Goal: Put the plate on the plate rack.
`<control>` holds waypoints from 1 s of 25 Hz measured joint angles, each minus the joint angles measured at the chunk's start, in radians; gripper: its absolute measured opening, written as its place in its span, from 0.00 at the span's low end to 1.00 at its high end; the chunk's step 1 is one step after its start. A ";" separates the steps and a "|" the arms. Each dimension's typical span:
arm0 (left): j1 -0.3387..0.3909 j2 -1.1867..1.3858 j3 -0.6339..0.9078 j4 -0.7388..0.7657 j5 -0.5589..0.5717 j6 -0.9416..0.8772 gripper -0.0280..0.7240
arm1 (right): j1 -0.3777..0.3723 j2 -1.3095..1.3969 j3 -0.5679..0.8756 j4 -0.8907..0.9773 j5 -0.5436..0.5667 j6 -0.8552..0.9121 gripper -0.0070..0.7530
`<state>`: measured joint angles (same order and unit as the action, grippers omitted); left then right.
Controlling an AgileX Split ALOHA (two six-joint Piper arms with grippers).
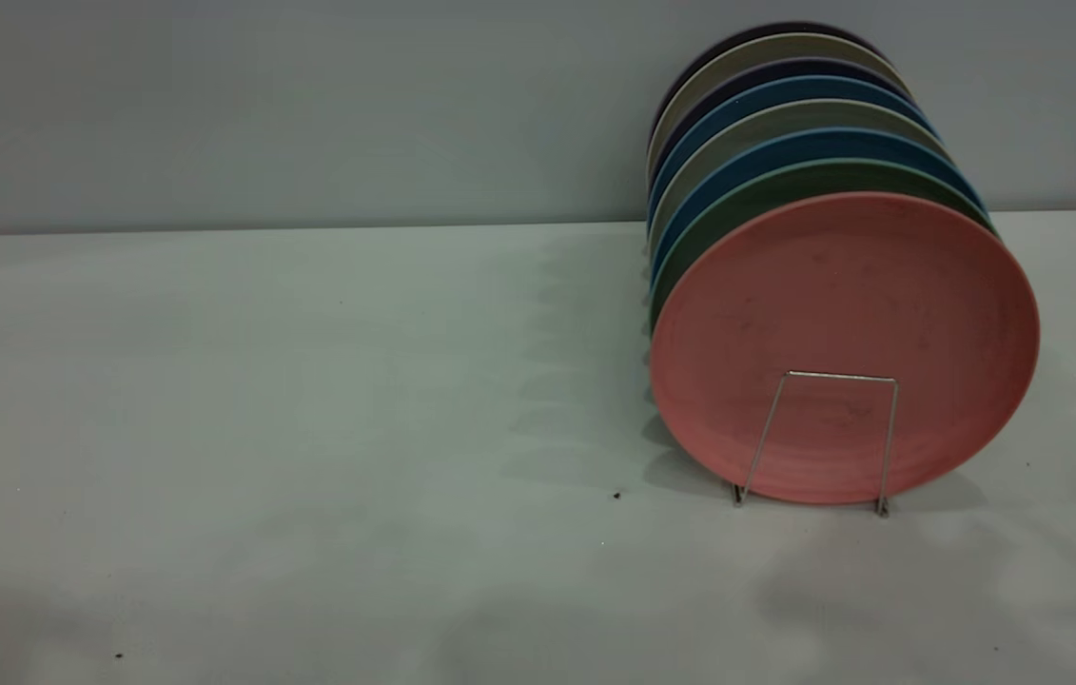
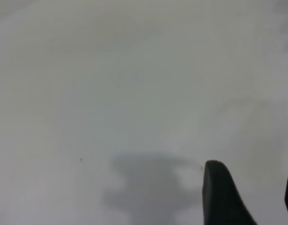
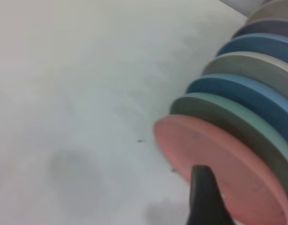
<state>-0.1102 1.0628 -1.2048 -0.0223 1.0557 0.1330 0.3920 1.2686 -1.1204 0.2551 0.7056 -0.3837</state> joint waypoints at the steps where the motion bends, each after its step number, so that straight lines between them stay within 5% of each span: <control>1: 0.000 -0.036 0.000 0.000 0.033 0.002 0.53 | 0.000 -0.032 0.000 0.010 0.025 0.003 0.61; 14: 0.000 -0.545 0.030 -0.070 0.112 0.002 0.53 | -0.001 -0.401 0.000 -0.021 0.437 0.160 0.61; 25: 0.000 -0.941 0.460 -0.069 0.112 -0.005 0.53 | -0.001 -0.727 0.000 -0.075 0.535 0.280 0.59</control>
<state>-0.1102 0.1217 -0.7444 -0.0914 1.1674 0.1283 0.3910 0.5412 -1.1204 0.1804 1.2404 -0.1037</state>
